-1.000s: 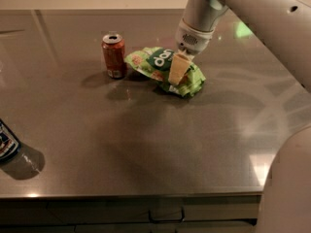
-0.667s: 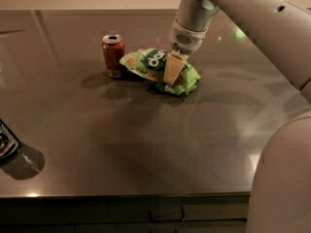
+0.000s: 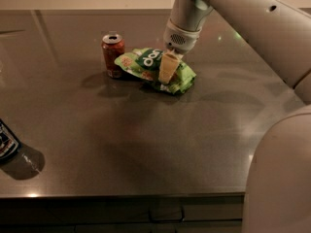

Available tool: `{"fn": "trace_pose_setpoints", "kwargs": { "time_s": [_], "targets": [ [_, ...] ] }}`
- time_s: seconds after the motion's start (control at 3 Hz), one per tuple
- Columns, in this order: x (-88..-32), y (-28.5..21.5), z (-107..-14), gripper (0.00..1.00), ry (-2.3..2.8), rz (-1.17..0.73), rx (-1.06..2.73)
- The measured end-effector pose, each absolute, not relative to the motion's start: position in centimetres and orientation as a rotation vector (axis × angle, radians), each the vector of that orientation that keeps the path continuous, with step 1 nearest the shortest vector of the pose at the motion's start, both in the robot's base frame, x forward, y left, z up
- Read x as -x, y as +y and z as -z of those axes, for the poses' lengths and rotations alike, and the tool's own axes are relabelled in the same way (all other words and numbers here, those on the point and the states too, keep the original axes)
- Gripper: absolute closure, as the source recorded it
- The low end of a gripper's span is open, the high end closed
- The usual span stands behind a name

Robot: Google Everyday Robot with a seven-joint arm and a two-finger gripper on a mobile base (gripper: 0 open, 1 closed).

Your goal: Move green rice chip bag near coke can

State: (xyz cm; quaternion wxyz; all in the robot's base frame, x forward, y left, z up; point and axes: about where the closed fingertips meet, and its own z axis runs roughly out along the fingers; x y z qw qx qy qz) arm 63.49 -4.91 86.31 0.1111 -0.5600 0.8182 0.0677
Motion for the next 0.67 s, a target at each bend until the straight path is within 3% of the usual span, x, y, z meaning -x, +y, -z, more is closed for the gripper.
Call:
{"fn": "trace_pose_setpoints", "kwargs": {
  "time_s": [0.33, 0.67],
  "targets": [
    [-63.64, -4.76, -86.12, 0.13, 2.401, -0.200, 1.644],
    [-63.78, -4.61, -85.95, 0.00, 2.398, -0.201, 1.644]
  ]
}}
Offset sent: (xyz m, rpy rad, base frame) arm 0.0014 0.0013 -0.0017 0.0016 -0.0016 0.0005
